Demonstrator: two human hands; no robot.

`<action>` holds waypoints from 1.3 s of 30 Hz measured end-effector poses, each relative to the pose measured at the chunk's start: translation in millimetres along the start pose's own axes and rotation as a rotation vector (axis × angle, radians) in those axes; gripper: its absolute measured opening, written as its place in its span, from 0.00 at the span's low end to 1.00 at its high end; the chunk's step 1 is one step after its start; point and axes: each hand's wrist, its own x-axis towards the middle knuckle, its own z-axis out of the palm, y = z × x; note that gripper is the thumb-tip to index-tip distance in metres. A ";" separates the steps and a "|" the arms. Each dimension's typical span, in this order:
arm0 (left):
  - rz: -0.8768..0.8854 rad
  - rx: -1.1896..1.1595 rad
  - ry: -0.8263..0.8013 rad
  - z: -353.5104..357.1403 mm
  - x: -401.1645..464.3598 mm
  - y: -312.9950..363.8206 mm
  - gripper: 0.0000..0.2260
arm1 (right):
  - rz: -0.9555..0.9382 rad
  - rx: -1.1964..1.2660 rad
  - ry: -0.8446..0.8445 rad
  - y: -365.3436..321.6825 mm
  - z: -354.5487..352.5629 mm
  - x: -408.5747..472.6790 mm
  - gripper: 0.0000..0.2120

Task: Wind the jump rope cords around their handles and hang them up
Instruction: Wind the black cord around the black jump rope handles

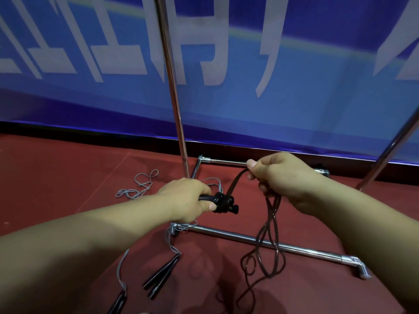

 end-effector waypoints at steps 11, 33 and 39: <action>0.402 -0.058 -0.180 -16.0 -23.8 38.2 0.07 | -0.131 -0.420 0.093 14.8 -32.8 16.0 0.11; 0.524 -0.699 -0.099 -30.8 -52.3 34.6 0.08 | -0.165 -0.328 -0.043 20.2 -9.8 16.5 0.11; 0.421 -0.859 0.249 -30.8 -35.7 24.6 0.05 | -0.104 -0.391 -0.055 20.6 19.7 9.0 0.23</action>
